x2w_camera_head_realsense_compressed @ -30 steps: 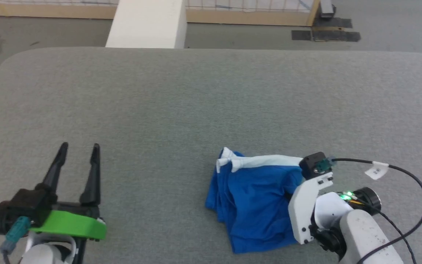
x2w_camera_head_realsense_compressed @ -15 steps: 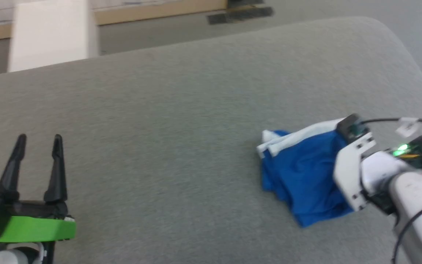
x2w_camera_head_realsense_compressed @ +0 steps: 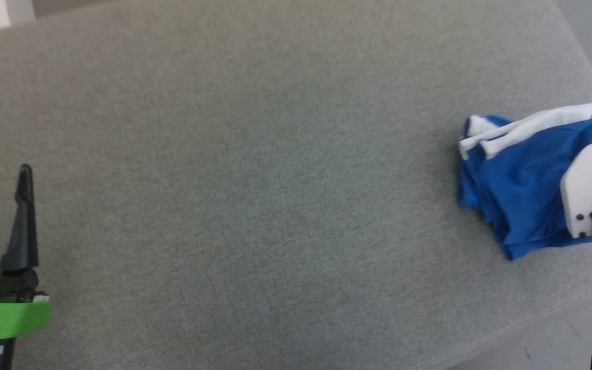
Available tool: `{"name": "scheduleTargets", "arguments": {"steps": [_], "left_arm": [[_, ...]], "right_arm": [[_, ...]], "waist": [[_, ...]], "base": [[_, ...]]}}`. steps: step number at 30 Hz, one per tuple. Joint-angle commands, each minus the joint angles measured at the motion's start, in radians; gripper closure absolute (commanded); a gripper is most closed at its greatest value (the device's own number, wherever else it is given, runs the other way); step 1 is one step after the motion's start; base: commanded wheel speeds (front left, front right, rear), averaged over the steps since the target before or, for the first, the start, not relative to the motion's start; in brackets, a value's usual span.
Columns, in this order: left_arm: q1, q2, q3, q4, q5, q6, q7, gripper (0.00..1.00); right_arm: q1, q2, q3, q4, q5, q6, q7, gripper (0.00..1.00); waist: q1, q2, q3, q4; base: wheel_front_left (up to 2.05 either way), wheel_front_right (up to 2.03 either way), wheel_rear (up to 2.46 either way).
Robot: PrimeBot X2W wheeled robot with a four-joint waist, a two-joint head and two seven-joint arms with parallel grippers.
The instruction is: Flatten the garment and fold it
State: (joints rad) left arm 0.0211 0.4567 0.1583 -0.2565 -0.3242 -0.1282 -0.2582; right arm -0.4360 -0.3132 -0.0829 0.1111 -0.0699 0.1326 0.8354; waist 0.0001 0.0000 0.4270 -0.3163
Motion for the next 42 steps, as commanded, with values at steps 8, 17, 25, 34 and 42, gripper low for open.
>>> {"name": "scheduleTargets", "arguments": {"steps": [8,17,25,34,42], "left_arm": [[0.012,0.035,0.020,-0.019,-0.025,-0.002,-0.004,0.00],[-0.003,0.006,0.012,0.004,-0.023,-0.002,-0.004,0.00],[-0.022,-0.082,-0.013,0.068,0.006,-0.003,-0.004,0.00],[-0.046,-0.196,-0.004,0.170,0.067,0.018,-0.004,0.00],[-0.057,-0.269,-0.022,0.221,0.121,0.031,-0.004,0.00]], "right_arm": [[-0.036,0.085,-0.183,-0.065,-0.146,-0.002,-0.052,0.58],[-0.115,0.126,-0.290,-0.110,-0.157,-0.002,-0.247,0.00],[-0.173,0.078,-0.179,-0.118,0.010,-0.002,-0.494,0.00],[-0.076,0.208,-0.044,-0.192,0.181,-0.002,-0.750,0.00],[0.085,0.262,0.046,-0.099,0.250,-0.002,-0.972,0.00]], "waist": [[-0.0001,0.0000,0.125,0.026],[-0.0001,0.0000,0.070,0.057],[-0.0001,0.0000,-0.098,0.120],[-0.0001,0.0000,-0.274,0.204],[-0.0001,0.0000,-0.347,0.282]], "base": [[0.00,0.00,0.00],[0.00,0.00,0.00],[0.00,0.00,0.00],[0.00,0.00,0.00],[0.00,0.00,0.00]]}}
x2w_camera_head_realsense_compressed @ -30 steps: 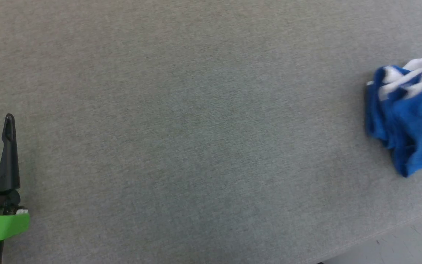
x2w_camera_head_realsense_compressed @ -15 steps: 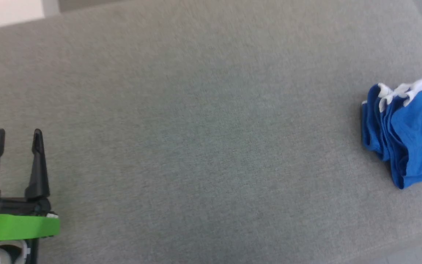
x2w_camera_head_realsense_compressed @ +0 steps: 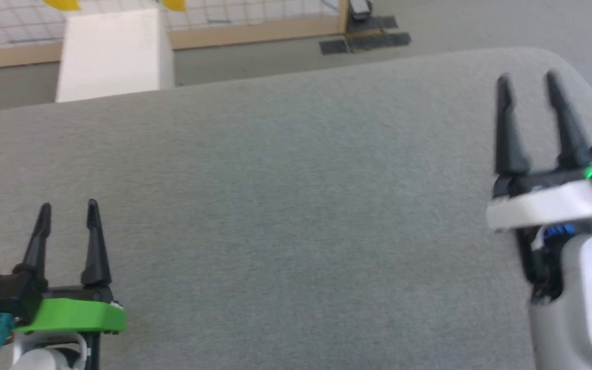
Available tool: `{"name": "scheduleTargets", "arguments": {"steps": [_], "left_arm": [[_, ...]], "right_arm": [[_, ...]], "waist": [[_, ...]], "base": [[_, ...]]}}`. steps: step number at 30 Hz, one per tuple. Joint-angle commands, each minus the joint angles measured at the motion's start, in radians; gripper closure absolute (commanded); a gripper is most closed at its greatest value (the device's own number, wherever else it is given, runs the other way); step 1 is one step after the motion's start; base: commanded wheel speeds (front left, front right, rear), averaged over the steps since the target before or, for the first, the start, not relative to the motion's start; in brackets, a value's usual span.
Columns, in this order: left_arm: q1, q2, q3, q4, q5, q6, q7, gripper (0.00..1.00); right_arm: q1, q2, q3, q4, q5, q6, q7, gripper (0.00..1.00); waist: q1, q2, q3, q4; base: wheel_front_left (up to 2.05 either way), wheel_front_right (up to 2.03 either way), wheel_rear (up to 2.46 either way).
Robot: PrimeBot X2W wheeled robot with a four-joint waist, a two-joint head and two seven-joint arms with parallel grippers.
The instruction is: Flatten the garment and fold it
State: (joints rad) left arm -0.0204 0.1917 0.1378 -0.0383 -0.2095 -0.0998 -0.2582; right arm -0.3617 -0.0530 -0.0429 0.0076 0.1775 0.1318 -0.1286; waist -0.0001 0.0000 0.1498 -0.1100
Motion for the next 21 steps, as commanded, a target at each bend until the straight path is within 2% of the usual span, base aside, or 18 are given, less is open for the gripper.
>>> {"name": "scheduleTargets", "arguments": {"steps": [1,5,10,21], "left_arm": [[-0.017,-0.012,-0.006,0.008,0.013,0.003,-0.004,0.00],[-0.019,-0.035,-0.020,0.029,0.031,0.001,-0.004,0.00],[-0.018,-0.057,-0.032,0.058,0.042,-0.004,-0.004,0.00],[-0.007,-0.096,-0.052,0.108,0.051,-0.013,-0.004,0.00]], "right_arm": [[0.030,0.002,0.027,0.027,0.025,-0.001,-0.035,0.00],[0.076,0.002,0.054,0.120,0.092,-0.001,-0.102,0.00],[0.148,0.003,0.077,0.192,0.104,-0.001,-0.130,0.00],[0.301,0.003,0.109,0.135,0.071,-0.001,-0.133,0.00]], "waist": [[0.0001,0.0000,-0.077,0.087],[0.0001,0.0000,-0.093,0.123],[0.0001,0.0000,-0.112,0.156],[0.0001,0.0000,-0.129,0.152]], "base": [[0.00,0.00,0.00],[0.00,0.00,0.00],[0.00,0.00,0.00],[0.00,0.00,0.00]]}}
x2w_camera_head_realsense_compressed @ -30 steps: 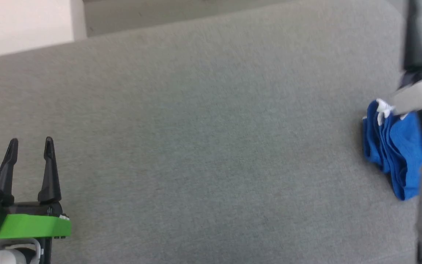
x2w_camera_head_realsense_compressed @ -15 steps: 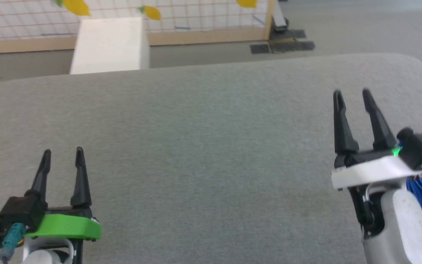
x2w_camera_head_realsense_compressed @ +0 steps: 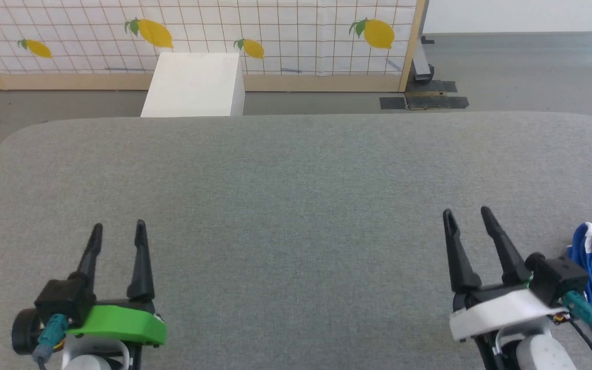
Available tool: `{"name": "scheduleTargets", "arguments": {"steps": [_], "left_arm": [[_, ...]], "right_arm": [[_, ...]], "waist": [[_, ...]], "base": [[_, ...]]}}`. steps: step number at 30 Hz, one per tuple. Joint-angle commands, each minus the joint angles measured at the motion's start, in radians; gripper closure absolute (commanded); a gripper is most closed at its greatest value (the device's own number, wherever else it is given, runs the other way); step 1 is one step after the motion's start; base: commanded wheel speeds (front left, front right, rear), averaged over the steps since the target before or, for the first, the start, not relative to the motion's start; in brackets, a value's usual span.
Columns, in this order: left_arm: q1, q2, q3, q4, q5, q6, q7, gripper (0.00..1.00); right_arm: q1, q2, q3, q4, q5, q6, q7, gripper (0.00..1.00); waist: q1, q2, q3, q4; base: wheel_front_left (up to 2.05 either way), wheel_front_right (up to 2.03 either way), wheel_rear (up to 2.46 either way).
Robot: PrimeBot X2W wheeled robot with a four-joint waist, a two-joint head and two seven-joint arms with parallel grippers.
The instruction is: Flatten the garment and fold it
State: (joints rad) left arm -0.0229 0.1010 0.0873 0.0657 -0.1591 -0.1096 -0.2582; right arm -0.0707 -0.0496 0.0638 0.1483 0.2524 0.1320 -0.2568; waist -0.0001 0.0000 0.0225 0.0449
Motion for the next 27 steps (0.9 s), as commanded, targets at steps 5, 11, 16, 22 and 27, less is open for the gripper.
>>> {"name": "scheduleTargets", "arguments": {"steps": [5,11,16,22,27], "left_arm": [[0.009,-0.020,-0.014,0.032,-0.004,-0.008,-0.004,0.00],[0.026,-0.029,-0.029,0.063,0.001,-0.013,-0.004,0.00],[0.030,-0.033,-0.037,0.076,0.005,-0.015,-0.004,0.00],[0.022,-0.032,-0.042,0.091,0.001,-0.013,0.001,1.00],[0.022,-0.032,-0.041,0.091,0.001,-0.012,0.002,1.00]], "right_arm": [[0.050,-0.001,0.002,-0.012,0.000,-0.001,-0.005,0.00],[0.086,-0.001,-0.001,-0.021,0.009,-0.001,-0.005,0.00],[0.099,-0.001,0.000,-0.020,0.009,-0.001,-0.005,0.00],[0.092,0.000,-0.002,-0.019,0.004,0.000,0.000,1.00],[0.092,0.000,-0.002,-0.019,0.003,0.000,0.002,1.00]], "waist": [[0.0001,0.0000,-0.006,-0.013],[0.0001,0.0000,-0.008,-0.019],[0.0001,0.0000,-0.007,-0.022],[0.0001,0.0000,-0.006,-0.025],[0.0001,0.0000,-0.006,-0.025]], "base": [[0.00,0.00,0.00],[0.00,0.00,0.00],[0.00,0.00,0.00],[0.00,0.00,0.00],[0.00,0.00,0.00]]}}
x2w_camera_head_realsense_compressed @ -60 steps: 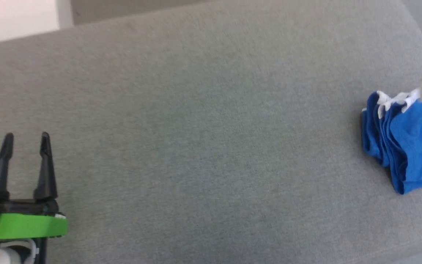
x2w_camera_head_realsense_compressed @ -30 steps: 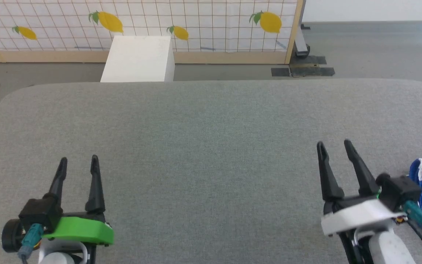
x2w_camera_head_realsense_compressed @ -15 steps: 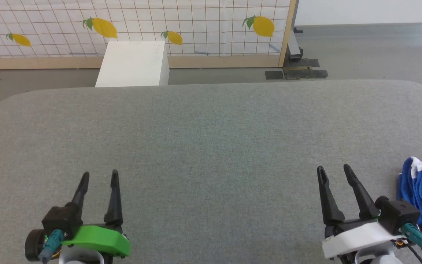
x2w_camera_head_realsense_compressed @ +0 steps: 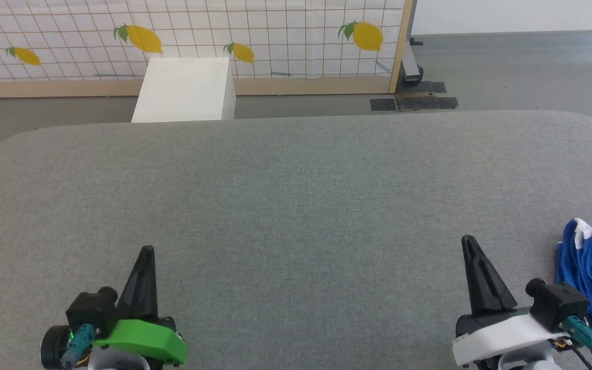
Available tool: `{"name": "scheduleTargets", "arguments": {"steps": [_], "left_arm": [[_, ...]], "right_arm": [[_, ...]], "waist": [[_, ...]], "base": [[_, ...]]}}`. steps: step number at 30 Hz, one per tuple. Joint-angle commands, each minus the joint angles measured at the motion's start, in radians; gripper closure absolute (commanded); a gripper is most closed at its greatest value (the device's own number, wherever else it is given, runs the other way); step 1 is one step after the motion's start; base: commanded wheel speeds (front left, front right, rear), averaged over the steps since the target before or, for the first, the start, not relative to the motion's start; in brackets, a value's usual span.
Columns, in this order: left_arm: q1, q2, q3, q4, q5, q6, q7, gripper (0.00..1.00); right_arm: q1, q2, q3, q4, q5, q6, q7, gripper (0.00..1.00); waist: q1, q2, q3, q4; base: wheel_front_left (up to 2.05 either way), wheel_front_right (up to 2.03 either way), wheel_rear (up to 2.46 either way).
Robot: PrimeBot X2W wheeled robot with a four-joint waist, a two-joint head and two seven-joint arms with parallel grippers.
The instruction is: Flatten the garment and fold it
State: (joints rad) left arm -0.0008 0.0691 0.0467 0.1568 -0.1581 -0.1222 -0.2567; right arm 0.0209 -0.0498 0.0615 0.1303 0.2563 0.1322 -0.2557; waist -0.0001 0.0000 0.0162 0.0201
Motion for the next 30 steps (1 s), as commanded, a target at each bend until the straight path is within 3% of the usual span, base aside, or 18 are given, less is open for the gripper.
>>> {"name": "scheduleTargets", "arguments": {"steps": [1,30], "left_arm": [[0.000,0.000,-0.001,-0.001,0.001,0.001,0.002,1.00],[0.000,-0.004,-0.011,-0.037,0.038,0.029,0.061,1.00]], "right_arm": [[0.000,0.000,0.000,-0.001,-0.002,0.000,0.002,1.00],[-0.005,0.000,-0.015,-0.031,-0.061,0.000,0.061,1.00]], "waist": [[0.0001,0.0000,0.000,0.000],[0.0001,0.0000,-0.004,-0.005]], "base": [[0.00,0.00,0.00],[0.00,0.00,0.00]]}}
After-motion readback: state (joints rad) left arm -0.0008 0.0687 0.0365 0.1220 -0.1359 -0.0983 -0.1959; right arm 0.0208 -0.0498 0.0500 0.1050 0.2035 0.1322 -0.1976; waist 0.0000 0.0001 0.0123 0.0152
